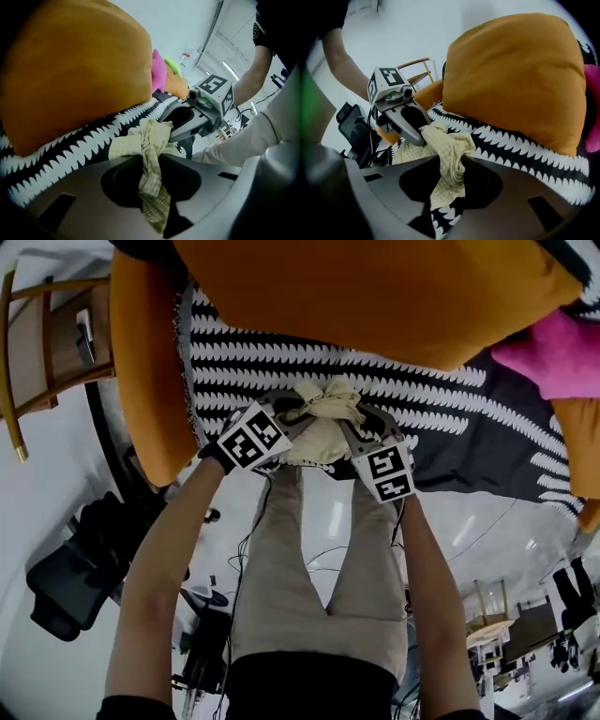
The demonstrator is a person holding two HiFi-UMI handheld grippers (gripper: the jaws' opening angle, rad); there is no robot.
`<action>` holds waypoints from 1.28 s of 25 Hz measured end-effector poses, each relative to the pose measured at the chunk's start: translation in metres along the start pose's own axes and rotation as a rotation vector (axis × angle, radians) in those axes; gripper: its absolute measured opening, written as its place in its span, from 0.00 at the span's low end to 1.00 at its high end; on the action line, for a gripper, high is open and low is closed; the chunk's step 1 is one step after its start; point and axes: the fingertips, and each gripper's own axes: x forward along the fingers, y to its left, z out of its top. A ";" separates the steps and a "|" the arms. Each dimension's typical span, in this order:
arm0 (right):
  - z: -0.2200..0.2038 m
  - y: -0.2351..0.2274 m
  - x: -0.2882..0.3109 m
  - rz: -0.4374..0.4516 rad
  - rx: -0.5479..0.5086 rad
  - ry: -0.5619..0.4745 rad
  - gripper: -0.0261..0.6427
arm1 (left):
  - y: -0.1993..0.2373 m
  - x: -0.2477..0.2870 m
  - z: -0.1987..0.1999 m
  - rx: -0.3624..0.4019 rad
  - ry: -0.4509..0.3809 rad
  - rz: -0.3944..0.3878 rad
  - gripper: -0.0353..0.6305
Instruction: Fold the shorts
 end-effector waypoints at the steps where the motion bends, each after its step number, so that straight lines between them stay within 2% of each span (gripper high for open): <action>1: 0.006 -0.003 0.004 0.000 -0.010 -0.003 0.24 | 0.006 -0.002 0.002 0.007 -0.007 0.001 0.21; 4: 0.017 -0.015 0.023 0.028 -0.025 0.026 0.20 | 0.038 0.000 0.003 0.022 0.017 0.042 0.24; 5: 0.019 -0.022 0.029 0.027 -0.029 0.044 0.20 | 0.053 0.001 0.003 0.014 0.032 0.072 0.32; 6: 0.022 -0.032 0.034 0.008 -0.039 0.058 0.23 | 0.067 0.002 0.005 0.006 0.044 0.105 0.38; 8: 0.031 -0.053 0.037 -0.054 -0.070 0.074 0.46 | 0.083 -0.007 0.010 0.031 0.058 0.139 0.49; 9: 0.037 -0.056 0.033 -0.079 -0.086 0.075 0.53 | 0.083 -0.015 0.011 0.085 0.066 0.140 0.51; 10: 0.043 -0.054 0.025 -0.097 -0.110 0.066 0.56 | 0.077 -0.026 0.011 0.170 0.077 0.141 0.50; 13: 0.054 -0.028 -0.013 -0.140 -0.255 0.005 0.45 | 0.032 -0.059 0.018 0.505 0.088 0.141 0.50; 14: 0.051 -0.014 -0.023 -0.125 -0.303 0.000 0.43 | 0.013 -0.064 0.020 0.598 0.083 0.124 0.48; 16: 0.034 0.023 -0.027 -0.036 -0.382 0.038 0.43 | -0.019 -0.056 0.013 0.748 0.114 0.082 0.48; 17: 0.022 0.039 -0.022 0.010 -0.429 0.071 0.50 | -0.027 -0.044 0.003 0.815 0.160 0.067 0.53; 20: -0.019 0.054 0.008 0.072 -0.614 0.204 0.85 | -0.014 -0.002 -0.047 0.974 0.381 0.042 0.74; 21: -0.033 0.049 0.021 0.081 -0.670 0.252 0.91 | -0.003 0.008 -0.062 0.996 0.426 0.043 0.77; 22: -0.044 0.042 0.034 0.088 -0.713 0.291 0.92 | 0.007 0.016 -0.071 0.993 0.435 0.045 0.78; 24: -0.055 0.028 0.053 0.102 -0.759 0.329 0.93 | 0.018 0.026 -0.075 0.952 0.406 0.046 0.80; 29: -0.045 0.032 0.038 0.115 -0.724 0.335 0.93 | 0.010 0.006 -0.060 0.933 0.396 0.053 0.82; 32: -0.040 0.039 0.016 0.090 -0.696 0.293 0.94 | 0.016 -0.017 -0.047 0.885 0.398 0.119 0.84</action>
